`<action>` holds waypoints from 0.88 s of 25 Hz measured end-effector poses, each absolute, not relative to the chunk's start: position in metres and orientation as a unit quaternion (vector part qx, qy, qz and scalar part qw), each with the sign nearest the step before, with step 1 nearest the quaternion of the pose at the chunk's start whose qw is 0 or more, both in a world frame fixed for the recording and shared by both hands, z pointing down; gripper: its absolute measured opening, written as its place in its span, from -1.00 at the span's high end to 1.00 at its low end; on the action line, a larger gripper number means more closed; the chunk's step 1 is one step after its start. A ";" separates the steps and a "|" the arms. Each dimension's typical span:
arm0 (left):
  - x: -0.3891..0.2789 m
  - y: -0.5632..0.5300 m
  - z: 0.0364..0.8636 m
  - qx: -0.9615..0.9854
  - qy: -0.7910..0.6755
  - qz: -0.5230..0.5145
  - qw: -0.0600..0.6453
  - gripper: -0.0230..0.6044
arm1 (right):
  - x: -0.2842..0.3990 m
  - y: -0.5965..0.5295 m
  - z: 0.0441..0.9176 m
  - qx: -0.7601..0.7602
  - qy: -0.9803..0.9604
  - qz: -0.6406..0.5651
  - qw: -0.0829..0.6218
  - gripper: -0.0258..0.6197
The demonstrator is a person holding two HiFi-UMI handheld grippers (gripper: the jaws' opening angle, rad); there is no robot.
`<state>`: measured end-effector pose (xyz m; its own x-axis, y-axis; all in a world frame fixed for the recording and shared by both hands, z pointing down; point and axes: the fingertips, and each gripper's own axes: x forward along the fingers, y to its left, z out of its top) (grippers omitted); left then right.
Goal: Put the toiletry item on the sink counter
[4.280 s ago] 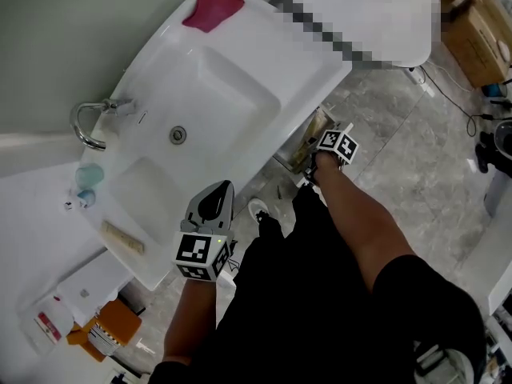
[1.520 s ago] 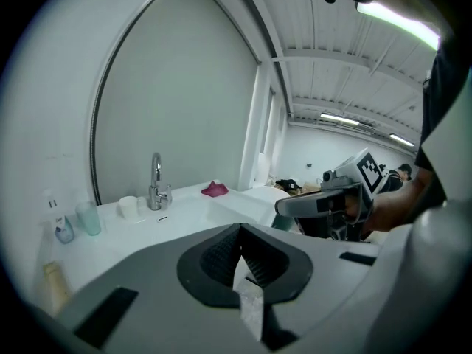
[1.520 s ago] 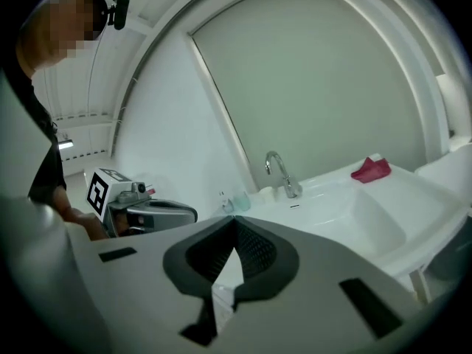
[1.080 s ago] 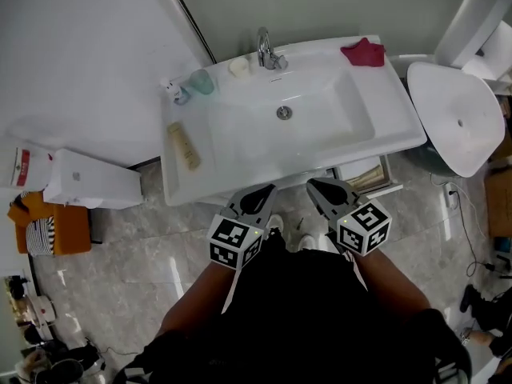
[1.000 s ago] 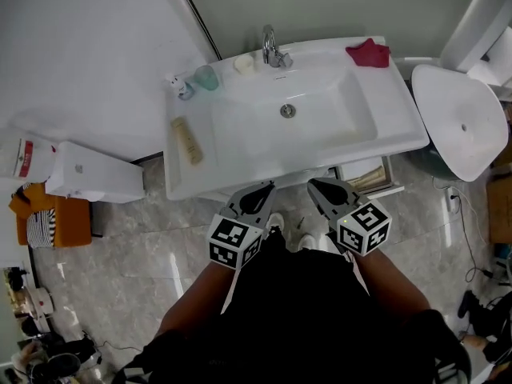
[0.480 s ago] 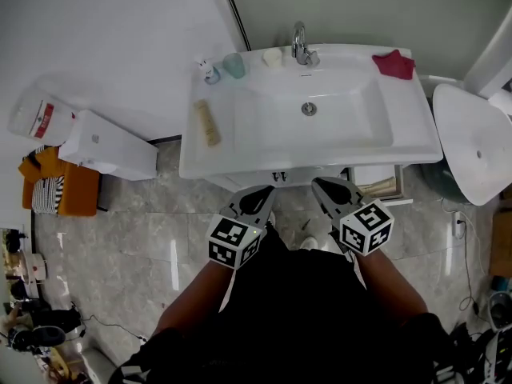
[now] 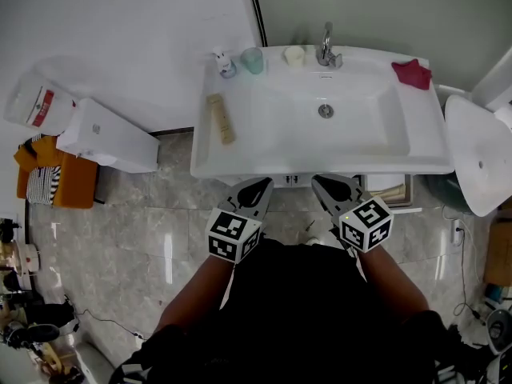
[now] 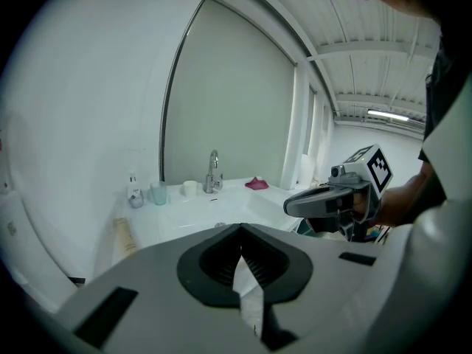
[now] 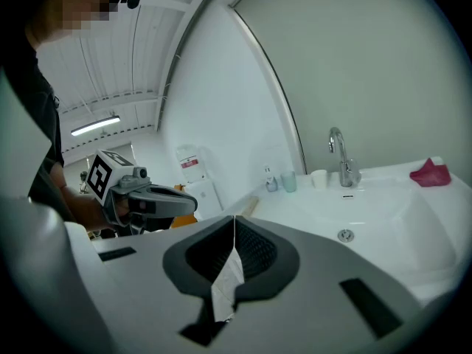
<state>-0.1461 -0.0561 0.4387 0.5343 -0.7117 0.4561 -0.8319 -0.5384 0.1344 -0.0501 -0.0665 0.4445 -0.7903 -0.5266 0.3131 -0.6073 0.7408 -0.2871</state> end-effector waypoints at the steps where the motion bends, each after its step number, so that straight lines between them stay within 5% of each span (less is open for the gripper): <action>1: -0.157 -0.061 0.439 0.858 -0.451 0.177 0.171 0.92 | -0.060 -0.071 0.444 0.307 -0.927 0.189 0.108 0.91; 22: -0.354 -0.147 0.482 0.853 -0.439 0.201 0.198 0.92 | -0.256 -0.162 0.500 0.327 -0.903 0.183 0.210 0.91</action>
